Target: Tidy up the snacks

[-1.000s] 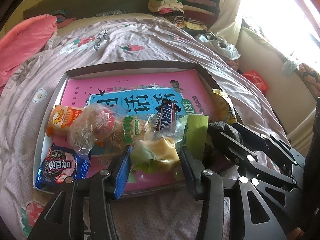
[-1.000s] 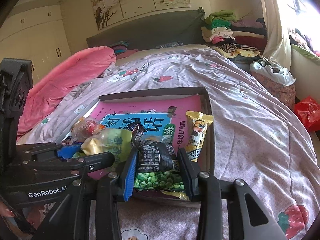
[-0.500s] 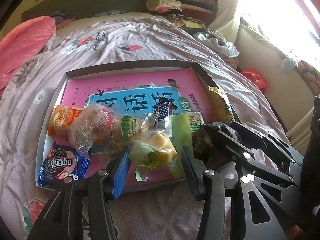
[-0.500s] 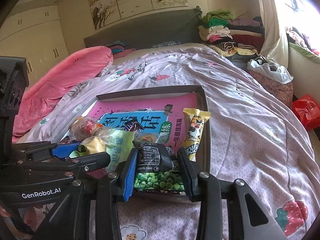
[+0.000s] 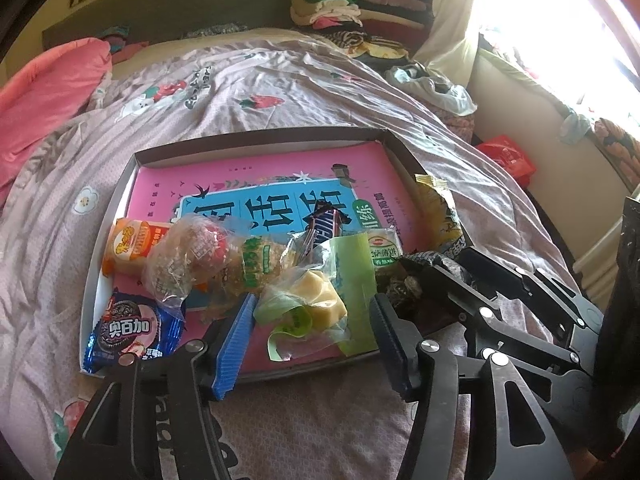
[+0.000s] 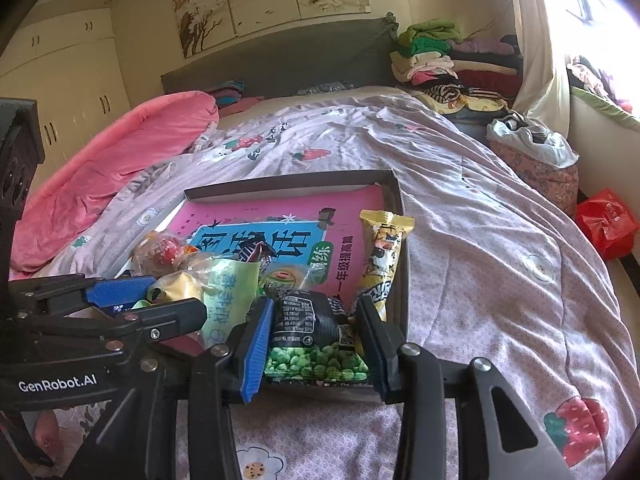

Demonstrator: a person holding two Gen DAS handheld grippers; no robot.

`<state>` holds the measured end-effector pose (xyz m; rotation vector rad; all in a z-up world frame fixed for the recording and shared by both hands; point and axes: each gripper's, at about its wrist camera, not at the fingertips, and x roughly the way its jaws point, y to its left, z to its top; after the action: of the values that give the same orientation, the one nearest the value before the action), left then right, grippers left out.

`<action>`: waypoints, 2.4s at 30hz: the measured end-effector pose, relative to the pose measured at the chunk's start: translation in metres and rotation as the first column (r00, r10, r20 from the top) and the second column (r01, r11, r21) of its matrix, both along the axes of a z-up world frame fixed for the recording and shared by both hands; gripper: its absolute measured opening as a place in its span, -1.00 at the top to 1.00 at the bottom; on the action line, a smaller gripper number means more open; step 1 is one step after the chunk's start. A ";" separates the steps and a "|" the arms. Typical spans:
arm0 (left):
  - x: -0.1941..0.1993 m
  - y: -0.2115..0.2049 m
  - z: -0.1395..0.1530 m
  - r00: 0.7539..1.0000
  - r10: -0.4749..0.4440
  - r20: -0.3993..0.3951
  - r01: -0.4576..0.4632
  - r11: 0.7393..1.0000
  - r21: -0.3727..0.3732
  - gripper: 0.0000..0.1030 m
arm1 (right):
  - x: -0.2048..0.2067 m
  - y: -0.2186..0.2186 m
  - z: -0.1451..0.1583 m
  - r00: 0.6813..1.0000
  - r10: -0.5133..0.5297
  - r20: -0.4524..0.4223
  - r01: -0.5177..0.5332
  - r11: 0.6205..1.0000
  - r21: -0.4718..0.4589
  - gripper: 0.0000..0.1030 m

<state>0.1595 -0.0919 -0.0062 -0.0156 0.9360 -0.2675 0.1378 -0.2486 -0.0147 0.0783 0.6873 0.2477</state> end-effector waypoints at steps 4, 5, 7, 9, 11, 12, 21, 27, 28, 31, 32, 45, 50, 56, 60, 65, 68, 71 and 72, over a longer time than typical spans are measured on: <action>0.000 0.001 0.000 1.000 0.002 -0.001 -0.002 1.000 0.002 -0.19 | -0.001 -0.002 0.001 1.000 -0.013 0.005 0.013 1.000 -0.003 0.16; 0.000 0.001 0.000 1.000 0.003 -0.001 -0.003 1.000 0.003 -0.19 | -0.001 -0.003 0.001 1.000 -0.013 0.002 0.013 1.000 -0.001 0.13; -0.001 0.001 0.000 1.000 0.004 -0.001 -0.004 1.000 0.003 -0.19 | 0.000 -0.004 0.000 1.000 -0.013 -0.008 0.013 1.000 0.003 0.10; -0.001 0.001 0.000 1.000 0.005 0.000 -0.005 1.000 0.005 -0.20 | 0.000 -0.004 0.001 1.000 -0.017 -0.008 0.017 1.000 0.004 0.10; -0.001 0.001 0.000 1.000 0.005 0.001 -0.005 1.000 0.004 -0.21 | 0.000 -0.005 0.003 1.000 -0.020 0.000 0.020 1.000 0.000 0.09; -0.001 0.001 0.000 1.000 0.005 0.001 -0.005 1.000 0.004 -0.21 | -0.001 -0.005 0.004 1.000 -0.022 0.006 0.022 1.000 -0.003 0.09; -0.004 0.004 0.007 0.999 0.018 0.028 -0.018 1.000 -0.001 -0.39 | -0.006 -0.008 0.011 0.999 -0.034 0.039 0.034 0.999 -0.002 -0.06; -0.007 0.005 0.012 0.999 0.025 0.045 -0.025 1.000 -0.005 -0.45 | -0.009 -0.010 0.016 0.997 -0.047 0.058 0.047 0.999 0.001 -0.17; -0.008 0.006 0.013 0.999 0.027 0.047 -0.026 1.000 -0.007 -0.45 | -0.009 -0.011 0.016 0.997 -0.048 0.058 0.048 0.999 0.001 -0.19; -0.009 0.007 0.015 0.998 0.032 0.054 -0.031 0.999 -0.010 -0.46 | -0.011 -0.011 0.018 0.996 -0.052 0.065 0.052 0.999 -0.004 -0.23; -0.009 0.008 0.015 0.998 0.035 0.055 -0.034 0.999 -0.009 -0.46 | -0.011 -0.011 0.018 0.996 -0.054 0.069 0.054 0.999 -0.005 -0.25; -0.023 0.023 0.031 0.991 0.087 0.097 -0.087 0.996 -0.006 -0.50 | -0.024 -0.012 0.031 0.992 -0.075 0.106 0.075 0.997 0.005 -0.57; -0.032 0.031 0.032 0.990 0.101 0.096 -0.101 0.995 -0.005 -0.50 | -0.033 -0.008 0.037 0.990 -0.079 0.118 0.080 0.997 -0.003 -0.67; -0.047 0.040 0.030 0.989 0.114 0.089 -0.116 0.993 0.009 -0.50 | -0.046 -0.002 0.044 0.991 -0.076 0.108 0.075 0.997 0.009 -0.71; -0.059 0.048 0.025 0.989 0.131 0.069 -0.131 0.991 0.002 -0.50 | -0.056 0.006 0.041 0.994 -0.067 0.088 0.068 0.998 -0.003 -0.72; -0.074 0.058 0.017 0.988 0.150 0.039 -0.150 0.989 0.000 -0.50 | -0.066 0.012 0.034 0.998 -0.065 0.026 0.065 0.998 0.000 -0.72; -0.086 0.064 0.011 0.987 0.162 0.022 -0.162 0.987 0.008 -0.50 | -0.073 0.019 0.030 0.997 -0.077 0.003 0.078 0.996 -0.032 -0.72; -0.097 0.068 0.007 0.985 0.173 0.020 -0.174 0.984 0.041 -0.50 | -0.078 0.023 0.025 0.996 -0.088 -0.030 0.086 0.995 -0.056 -0.72; -0.101 0.069 0.006 0.984 0.176 0.021 -0.177 0.983 0.047 -0.50 | -0.079 0.024 0.023 0.995 -0.091 -0.041 0.089 0.994 -0.058 -0.72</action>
<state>0.0580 -0.0228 -0.0003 -0.0514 0.9174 -0.0809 0.0590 -0.2250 0.0084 0.0609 0.7314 0.1402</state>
